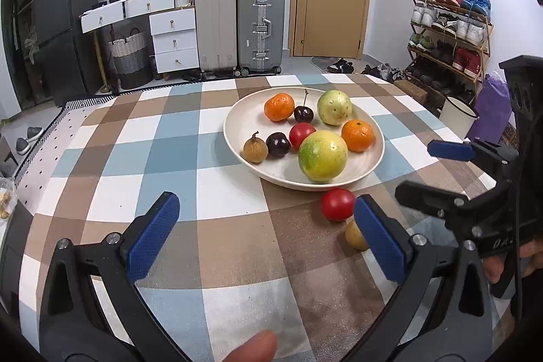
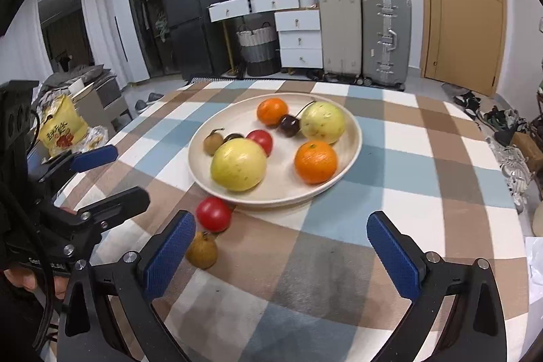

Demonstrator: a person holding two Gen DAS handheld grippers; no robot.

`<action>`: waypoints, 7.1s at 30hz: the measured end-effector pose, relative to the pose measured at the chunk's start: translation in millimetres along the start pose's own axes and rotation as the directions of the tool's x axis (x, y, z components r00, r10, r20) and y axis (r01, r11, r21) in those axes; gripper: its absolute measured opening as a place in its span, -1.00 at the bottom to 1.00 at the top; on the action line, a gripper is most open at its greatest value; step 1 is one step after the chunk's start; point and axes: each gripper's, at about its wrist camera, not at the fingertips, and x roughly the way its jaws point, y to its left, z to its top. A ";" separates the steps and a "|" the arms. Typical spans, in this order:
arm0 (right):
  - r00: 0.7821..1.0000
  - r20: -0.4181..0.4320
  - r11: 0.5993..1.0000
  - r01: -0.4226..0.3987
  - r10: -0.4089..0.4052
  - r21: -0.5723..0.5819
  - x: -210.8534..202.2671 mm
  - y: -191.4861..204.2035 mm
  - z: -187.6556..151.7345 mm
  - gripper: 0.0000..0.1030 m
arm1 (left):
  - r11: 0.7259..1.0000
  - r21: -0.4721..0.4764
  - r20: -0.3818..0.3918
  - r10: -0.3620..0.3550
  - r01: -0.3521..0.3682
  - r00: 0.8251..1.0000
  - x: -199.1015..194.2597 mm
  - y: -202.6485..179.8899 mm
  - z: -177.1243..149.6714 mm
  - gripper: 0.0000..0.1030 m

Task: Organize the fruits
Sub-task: 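Move both tools toward the remaining tomato and pear beside the plate, then grasp the red tomato with the left tool while the right tool grasps the brown pear, then carry the tomato and pear over the cream plate with both tools, then release the tomato and pear onto the plate and withdraw both tools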

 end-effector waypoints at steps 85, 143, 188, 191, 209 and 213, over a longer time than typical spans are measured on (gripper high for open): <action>1.000 0.006 1.000 0.012 -0.012 -0.020 -18.0 -25.6 1.7 -0.48 | 0.989 -0.049 -0.186 -0.146 0.140 0.972 58.1 -40.1 -3.0 0.21; 0.999 0.003 0.999 -0.047 0.047 -0.004 -11.6 -20.1 -2.6 -0.48 | 0.985 0.026 -0.081 -0.168 0.171 0.982 29.3 -35.9 9.8 -0.43; 0.993 -0.041 0.991 -0.109 0.106 -0.075 57.9 -22.1 72.8 -0.48 | 0.994 0.020 -0.062 -0.108 0.109 0.992 90.7 4.7 78.3 -0.43; 0.993 -0.057 0.993 -0.104 0.100 -0.064 65.4 -25.2 69.1 -0.48 | 0.994 0.021 -0.076 -0.101 0.103 0.992 98.9 5.1 74.7 -0.43; 0.998 0.003 0.998 -0.060 0.060 -0.025 58.6 -33.1 73.2 -0.09 | 0.995 0.040 -0.081 -0.089 0.092 0.993 113.9 -5.8 70.1 -0.43; 0.999 0.010 0.998 -0.052 0.053 -0.023 53.5 -33.9 74.8 -0.08 | 0.995 0.045 -0.075 -0.086 0.090 0.993 110.5 -8.1 72.2 -0.34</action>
